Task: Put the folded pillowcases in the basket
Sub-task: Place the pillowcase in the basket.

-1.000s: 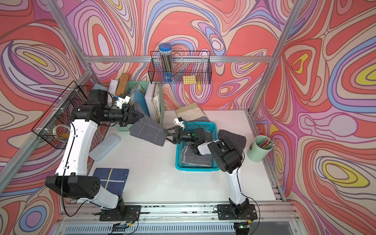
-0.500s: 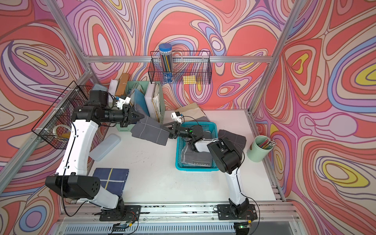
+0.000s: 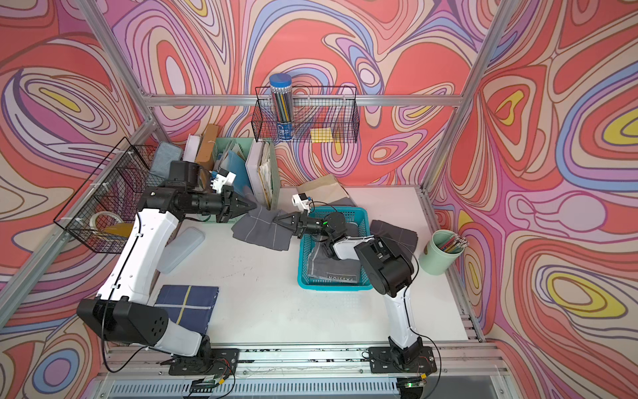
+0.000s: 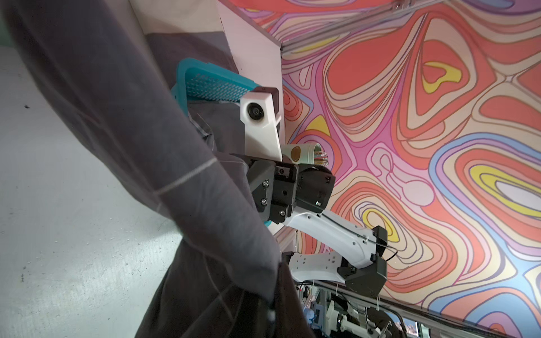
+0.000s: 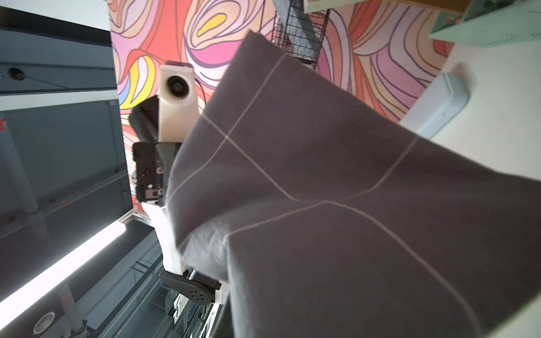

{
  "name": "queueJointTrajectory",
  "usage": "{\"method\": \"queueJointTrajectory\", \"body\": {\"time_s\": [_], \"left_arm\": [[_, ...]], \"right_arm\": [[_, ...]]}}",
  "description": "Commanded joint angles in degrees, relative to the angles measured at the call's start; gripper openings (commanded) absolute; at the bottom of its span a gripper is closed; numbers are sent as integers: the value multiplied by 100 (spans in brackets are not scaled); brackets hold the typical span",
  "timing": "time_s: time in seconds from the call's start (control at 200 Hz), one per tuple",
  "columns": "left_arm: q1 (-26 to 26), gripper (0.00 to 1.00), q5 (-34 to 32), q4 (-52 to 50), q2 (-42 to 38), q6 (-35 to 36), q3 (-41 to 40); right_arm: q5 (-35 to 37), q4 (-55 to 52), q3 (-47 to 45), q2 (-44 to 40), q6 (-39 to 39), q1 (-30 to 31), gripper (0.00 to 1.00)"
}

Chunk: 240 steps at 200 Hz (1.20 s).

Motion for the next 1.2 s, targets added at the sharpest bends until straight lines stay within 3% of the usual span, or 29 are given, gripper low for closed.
{"method": "queueJointTrajectory", "body": {"time_s": [0.0,0.06,0.2,0.28,0.626,0.946,1.197], "left_arm": [[-423,0,-221,342,219,84,-129],[-522,0,-239,557,347,-52,-112],[-982,0,-351,762,869,-194,371],[-1324,0,-436,874,1256,-273,753],[-2168,0,-707,1174,2466,-467,1747],[-2442,0,-1184,1024,3059,-468,2307],[-2543,0,-1327,948,3529,-436,2774]], "right_arm": [[-371,-1615,-237,-1019,-1123,-266,0],[-450,-2867,-251,-1565,-1922,-410,0],[-90,-7167,613,-2608,-4490,-588,0],[121,-8520,978,-2784,-5124,-619,0],[371,-10426,489,-3602,-6144,-1397,0],[819,-11334,758,-2996,-6737,-1993,0],[965,-11304,1002,-2666,-6683,-2162,0]]}}
